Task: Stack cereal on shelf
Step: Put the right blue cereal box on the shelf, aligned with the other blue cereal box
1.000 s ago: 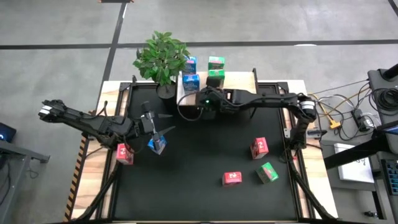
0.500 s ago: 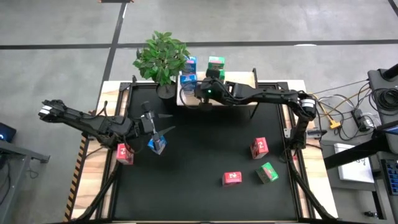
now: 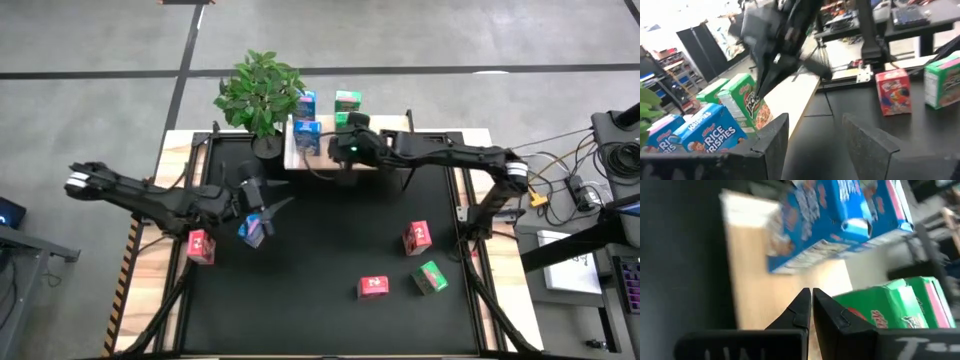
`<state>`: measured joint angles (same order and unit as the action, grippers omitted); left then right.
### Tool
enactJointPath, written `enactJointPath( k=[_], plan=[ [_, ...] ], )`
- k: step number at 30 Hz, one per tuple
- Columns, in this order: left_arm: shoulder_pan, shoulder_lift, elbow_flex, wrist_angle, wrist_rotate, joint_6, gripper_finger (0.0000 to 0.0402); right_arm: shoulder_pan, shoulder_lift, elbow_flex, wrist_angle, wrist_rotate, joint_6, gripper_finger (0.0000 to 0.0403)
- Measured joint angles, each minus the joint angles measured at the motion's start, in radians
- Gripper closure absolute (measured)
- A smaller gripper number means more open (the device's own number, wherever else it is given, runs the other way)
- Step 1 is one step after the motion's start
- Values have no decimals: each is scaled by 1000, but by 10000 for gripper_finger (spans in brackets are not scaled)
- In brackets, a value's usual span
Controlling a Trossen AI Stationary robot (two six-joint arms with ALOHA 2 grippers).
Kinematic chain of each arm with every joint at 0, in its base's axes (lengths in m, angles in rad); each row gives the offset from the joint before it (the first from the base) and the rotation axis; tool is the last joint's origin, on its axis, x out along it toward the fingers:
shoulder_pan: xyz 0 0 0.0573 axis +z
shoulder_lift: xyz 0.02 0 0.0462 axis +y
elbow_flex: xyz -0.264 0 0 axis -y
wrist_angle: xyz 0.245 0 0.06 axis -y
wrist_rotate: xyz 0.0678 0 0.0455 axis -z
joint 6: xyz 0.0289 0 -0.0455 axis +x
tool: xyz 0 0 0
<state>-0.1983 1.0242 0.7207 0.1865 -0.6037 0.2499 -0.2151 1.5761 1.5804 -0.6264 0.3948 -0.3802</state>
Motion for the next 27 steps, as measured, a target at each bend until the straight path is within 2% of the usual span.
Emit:
enactJointPath(
  k=[6, 12, 18, 22, 27],
  plan=[
    [64, 103, 32, 70, 0, -41, 269, 12, -156, -166, 116, -139, 40, 394],
    [136, 203, 32, 151, 0, -62, 317, 17, -300, -383, 314, -145, 30, 394],
    [228, 336, 32, 281, 0, -110, 366, 17, -397, -575, 533, -219, 8, 394],
    [249, 419, 35, 364, 0, -109, 395, 17, -436, -654, 636, -221, -3, 394],
    [250, 485, 64, 375, -13, -103, 399, 17, -473, -700, 668, -238, -21, 394]
  ],
)
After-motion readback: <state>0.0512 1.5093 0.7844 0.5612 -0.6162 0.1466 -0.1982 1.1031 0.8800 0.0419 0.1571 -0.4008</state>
